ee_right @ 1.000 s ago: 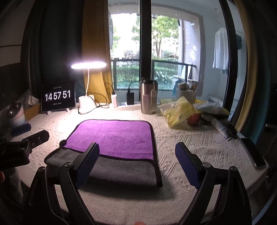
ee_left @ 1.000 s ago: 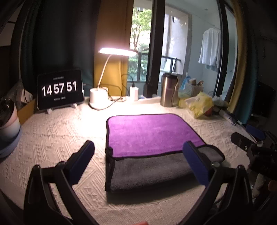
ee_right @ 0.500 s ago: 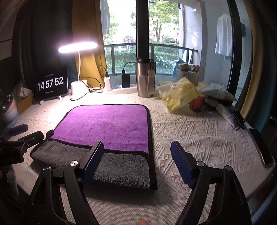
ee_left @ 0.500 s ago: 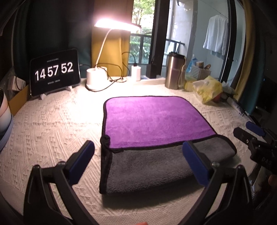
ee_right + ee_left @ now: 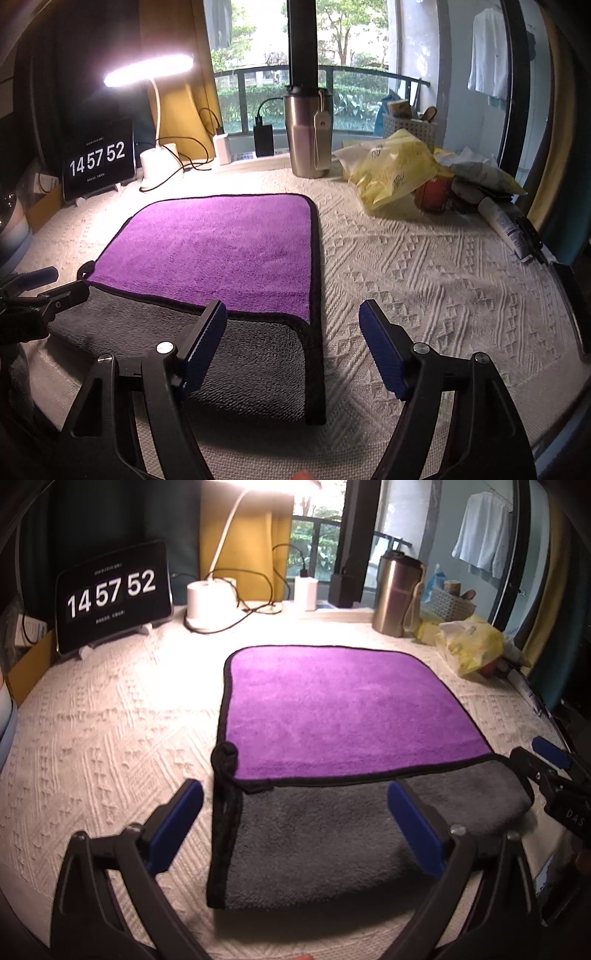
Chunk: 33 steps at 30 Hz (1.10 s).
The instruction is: Fold towel
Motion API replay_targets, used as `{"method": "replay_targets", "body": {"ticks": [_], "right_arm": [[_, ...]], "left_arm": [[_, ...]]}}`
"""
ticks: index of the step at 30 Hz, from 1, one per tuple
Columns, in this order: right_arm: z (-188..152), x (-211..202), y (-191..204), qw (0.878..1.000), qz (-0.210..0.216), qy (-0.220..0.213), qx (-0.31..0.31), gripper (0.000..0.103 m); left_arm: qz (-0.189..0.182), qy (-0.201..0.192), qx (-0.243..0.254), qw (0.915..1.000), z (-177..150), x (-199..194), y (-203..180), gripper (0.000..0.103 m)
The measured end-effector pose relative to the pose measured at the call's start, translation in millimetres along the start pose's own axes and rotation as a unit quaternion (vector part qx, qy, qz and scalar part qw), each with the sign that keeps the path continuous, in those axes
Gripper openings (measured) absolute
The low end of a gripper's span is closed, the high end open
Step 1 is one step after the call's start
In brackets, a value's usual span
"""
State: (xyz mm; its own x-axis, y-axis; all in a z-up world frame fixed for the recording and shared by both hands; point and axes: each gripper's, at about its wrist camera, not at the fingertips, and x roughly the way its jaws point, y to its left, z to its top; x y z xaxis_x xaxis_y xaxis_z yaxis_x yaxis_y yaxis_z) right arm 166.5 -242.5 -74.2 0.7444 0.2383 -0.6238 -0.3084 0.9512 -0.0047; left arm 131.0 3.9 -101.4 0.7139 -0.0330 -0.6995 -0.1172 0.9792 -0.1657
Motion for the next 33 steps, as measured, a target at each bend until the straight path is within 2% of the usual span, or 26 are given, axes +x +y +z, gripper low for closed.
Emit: {"method": "replay_targets", "body": {"ticks": [5, 7, 11, 13, 16, 20, 26, 28, 31, 33], "right_arm": [[-1.4, 9.9, -2.9, 1.000, 0.003, 0.013, 0.000, 0.077], [-1.7, 13.1, -3.2, 1.000, 0.005, 0.017, -0.001, 0.071], [-2.1, 18.4, -1.1, 0.999, 0.012, 0.031, -0.008, 0.065], [-2.7, 20.0, 1.2, 0.999, 0.014, 0.037, -0.014, 0.060], [-4.8, 22.5, 4.1, 0.999, 0.018, 0.046, -0.023, 0.052], [-8.1, 25.7, 8.5, 0.998, 0.019, 0.056, -0.035, 0.045], [-12.4, 27.4, 16.5, 0.996, 0.015, 0.059, -0.064, 0.027], [-12.9, 26.2, 17.4, 0.996, 0.010, 0.053, -0.068, 0.012], [-12.9, 23.8, 16.9, 0.996, 0.007, 0.047, -0.071, 0.007], [-13.2, 21.7, 16.7, 0.996, 0.007, 0.042, -0.072, 0.007]], "left_arm": [[-0.006, 0.022, -0.006, 0.9997, -1.0, 10.9, 0.3, 0.092], [-0.008, 0.030, -0.009, 0.9995, -2.1, 14.6, -0.4, 0.091], [-0.008, 0.041, -0.013, 0.9990, -4.6, 18.8, 0.5, 0.088], [-0.007, 0.045, -0.010, 0.9989, -5.7, 19.6, 0.1, 0.078], [-0.004, 0.046, -0.010, 0.9989, -6.7, 19.5, 0.9, 0.070], [0.004, 0.044, -0.009, 0.9990, -8.3, 18.2, 2.2, 0.060], [0.016, 0.041, 0.005, 0.9990, -12.1, 16.7, -2.0, 0.044], [0.018, 0.041, 0.015, 0.9989, -12.5, 15.2, -2.2, 0.033], [0.021, 0.039, 0.026, 0.9987, -12.5, 11.5, -1.6, 0.020], [0.017, 0.037, 0.028, 0.9988, -12.5, 9.3, -1.6, 0.015]]}}
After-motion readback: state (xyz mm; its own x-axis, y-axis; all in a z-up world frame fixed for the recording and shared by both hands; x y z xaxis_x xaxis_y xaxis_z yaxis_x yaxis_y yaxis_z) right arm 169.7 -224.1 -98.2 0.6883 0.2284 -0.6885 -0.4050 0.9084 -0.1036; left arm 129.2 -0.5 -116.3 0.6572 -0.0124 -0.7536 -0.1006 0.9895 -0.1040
